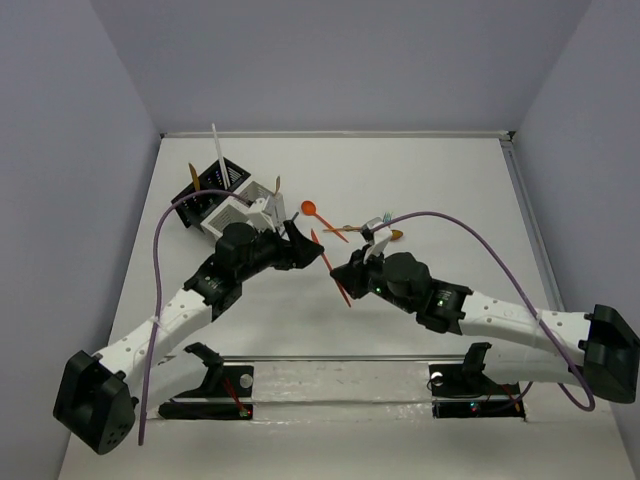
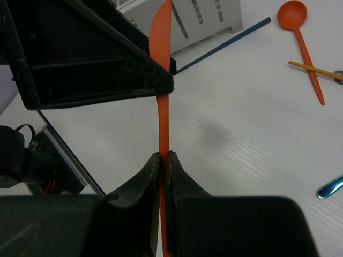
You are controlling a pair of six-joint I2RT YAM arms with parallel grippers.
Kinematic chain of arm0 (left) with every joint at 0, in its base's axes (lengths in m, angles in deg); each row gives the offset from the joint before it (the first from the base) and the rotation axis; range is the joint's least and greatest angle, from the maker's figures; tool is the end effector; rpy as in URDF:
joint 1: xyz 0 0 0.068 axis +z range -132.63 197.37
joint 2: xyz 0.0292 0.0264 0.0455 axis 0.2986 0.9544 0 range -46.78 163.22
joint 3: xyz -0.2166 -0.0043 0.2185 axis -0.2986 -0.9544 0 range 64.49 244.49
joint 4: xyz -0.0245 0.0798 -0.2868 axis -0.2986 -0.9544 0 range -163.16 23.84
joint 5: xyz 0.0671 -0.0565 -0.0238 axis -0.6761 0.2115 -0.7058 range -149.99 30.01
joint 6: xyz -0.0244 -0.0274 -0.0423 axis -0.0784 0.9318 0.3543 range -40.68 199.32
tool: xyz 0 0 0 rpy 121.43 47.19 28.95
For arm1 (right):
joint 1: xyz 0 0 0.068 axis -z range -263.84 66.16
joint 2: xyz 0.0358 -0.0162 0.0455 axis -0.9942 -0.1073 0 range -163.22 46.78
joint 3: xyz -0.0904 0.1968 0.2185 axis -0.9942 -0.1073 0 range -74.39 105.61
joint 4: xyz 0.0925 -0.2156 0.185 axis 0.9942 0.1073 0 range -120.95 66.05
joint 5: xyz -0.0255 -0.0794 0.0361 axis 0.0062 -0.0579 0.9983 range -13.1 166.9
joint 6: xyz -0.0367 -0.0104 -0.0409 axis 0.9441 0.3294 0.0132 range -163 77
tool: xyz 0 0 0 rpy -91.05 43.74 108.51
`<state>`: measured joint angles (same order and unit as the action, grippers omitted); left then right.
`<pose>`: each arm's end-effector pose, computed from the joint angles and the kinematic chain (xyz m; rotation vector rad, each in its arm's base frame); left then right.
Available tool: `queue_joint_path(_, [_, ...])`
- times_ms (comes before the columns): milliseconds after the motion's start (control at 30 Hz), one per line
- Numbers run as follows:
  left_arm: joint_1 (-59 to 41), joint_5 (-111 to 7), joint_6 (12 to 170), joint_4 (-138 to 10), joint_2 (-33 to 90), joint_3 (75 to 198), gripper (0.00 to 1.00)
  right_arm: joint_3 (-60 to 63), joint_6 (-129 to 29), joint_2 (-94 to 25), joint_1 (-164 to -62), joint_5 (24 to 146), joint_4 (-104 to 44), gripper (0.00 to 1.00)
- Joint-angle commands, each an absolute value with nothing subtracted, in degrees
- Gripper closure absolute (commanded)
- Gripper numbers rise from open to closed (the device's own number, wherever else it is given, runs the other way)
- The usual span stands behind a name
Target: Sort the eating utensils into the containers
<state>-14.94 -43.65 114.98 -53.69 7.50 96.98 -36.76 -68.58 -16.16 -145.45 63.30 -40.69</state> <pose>0.1977 -0.1378 0.2891 0.1713 1.8539 -1.0976 0.1381 0.2365 0.2832 -0.4267 1.8721 0.8364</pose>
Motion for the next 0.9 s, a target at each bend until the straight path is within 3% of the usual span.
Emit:
queue_joint_path(0, [-17.6,-45.9,115.8,-48.4,9.6,99.0,0.20,-37.1,-67.6,-14.8,-146.0,64.5,-44.6,0.93])
queue_joint_path(100, [-18.8,-46.5,116.4,-47.1,10.4,98.7,0.26,-37.3,-67.7,-14.4,-146.0,64.7,-44.4,0.93])
queue_joint_path(167, [-18.8,-46.5,117.1,-45.6,10.7,98.4,0.39,-37.2,-67.8,-14.7,-146.0,64.7,-43.8,0.93])
queue_joint_path(200, [-18.8,-46.5,117.1,-45.4,10.7,98.4,0.39,-37.2,-67.8,-14.7,-146.0,64.7,-43.8,0.93])
queue_joint_path(400, [-19.4,-47.2,117.4,-44.9,11.1,99.0,0.63,-37.1,-68.0,-15.4,-146.0,65.1,-43.8,0.93])
queue_joint_path(500, [-19.4,-47.1,117.4,-44.7,11.1,99.0,0.92,-37.0,-68.0,-15.7,-146.0,65.2,-43.7,0.93])
queue_joint_path(633, [-19.4,-47.6,116.7,-45.3,10.4,99.6,0.94,-37.2,-68.1,-15.4,-146.0,64.7,-43.3,0.93])
queue_joint_path(700, [-19.4,-48.8,115.5,-47.3,9.3,100.9,0.94,-37.4,-68.3,-14.8,-146.0,64.4,-43.0,0.86])
queue_joint_path(800, [-19.4,-52.5,113.1,-51.2,7.9,103.4,0.94,-38.6,-69.1,-13.1,-146.0,63.6,-43.5,0.55])
queue_joint_path(867, [-19.4,-55.1,111.7,-54.5,7.3,105.7,0.94,-39.9,-69.0,-11.0,-146.0,63.3,-44.0,0.44])
